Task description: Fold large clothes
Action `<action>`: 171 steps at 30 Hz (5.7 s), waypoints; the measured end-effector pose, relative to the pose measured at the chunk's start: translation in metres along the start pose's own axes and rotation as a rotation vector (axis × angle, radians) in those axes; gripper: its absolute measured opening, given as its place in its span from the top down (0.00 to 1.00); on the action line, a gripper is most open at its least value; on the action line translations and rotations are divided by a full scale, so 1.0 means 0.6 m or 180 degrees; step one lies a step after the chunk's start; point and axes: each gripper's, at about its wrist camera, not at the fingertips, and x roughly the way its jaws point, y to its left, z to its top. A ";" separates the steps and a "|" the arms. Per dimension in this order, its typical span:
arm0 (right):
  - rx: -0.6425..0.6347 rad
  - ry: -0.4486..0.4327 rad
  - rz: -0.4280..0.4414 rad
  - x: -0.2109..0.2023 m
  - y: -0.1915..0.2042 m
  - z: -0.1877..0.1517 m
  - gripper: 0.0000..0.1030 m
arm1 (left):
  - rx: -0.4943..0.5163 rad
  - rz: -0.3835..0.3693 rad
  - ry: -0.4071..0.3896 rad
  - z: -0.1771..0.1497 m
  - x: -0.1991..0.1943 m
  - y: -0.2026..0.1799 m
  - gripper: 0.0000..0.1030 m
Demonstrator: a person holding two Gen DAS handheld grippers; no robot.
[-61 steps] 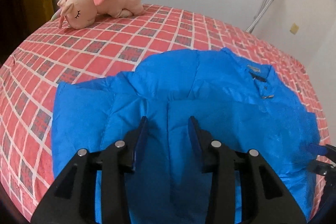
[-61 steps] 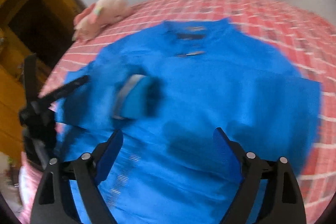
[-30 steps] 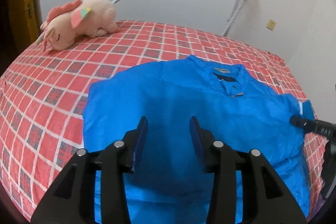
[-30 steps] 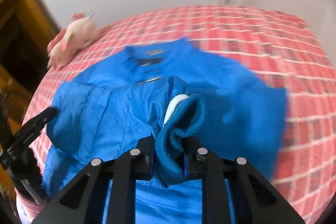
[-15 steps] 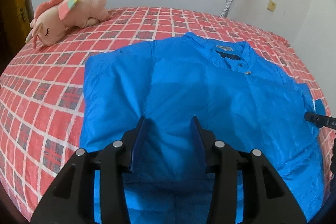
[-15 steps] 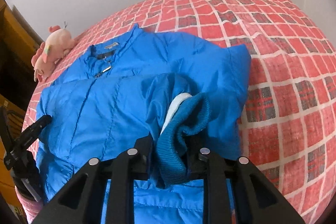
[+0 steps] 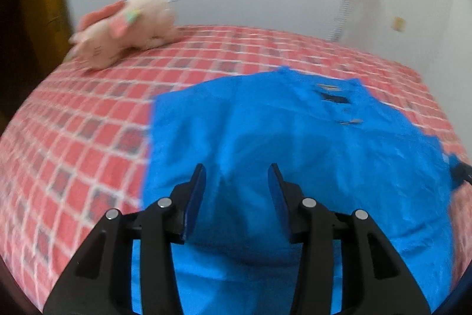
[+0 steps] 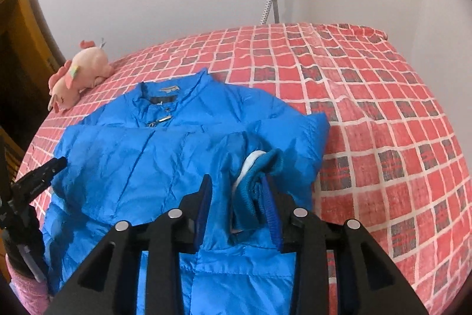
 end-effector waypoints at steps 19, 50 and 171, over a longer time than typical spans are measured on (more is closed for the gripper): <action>-0.0005 -0.0152 0.0149 -0.014 0.000 0.003 0.65 | -0.0409 0.0112 -0.0032 0.003 0.016 0.067 0.53; -0.0082 0.0029 0.0087 0.021 0.021 -0.005 0.62 | 0.0002 -0.0228 -0.0230 -0.005 -0.024 0.002 0.50; 0.0346 -0.0065 0.1296 -0.191 -0.073 0.033 0.91 | 0.0174 -0.1068 -0.0371 0.040 -0.231 0.058 0.91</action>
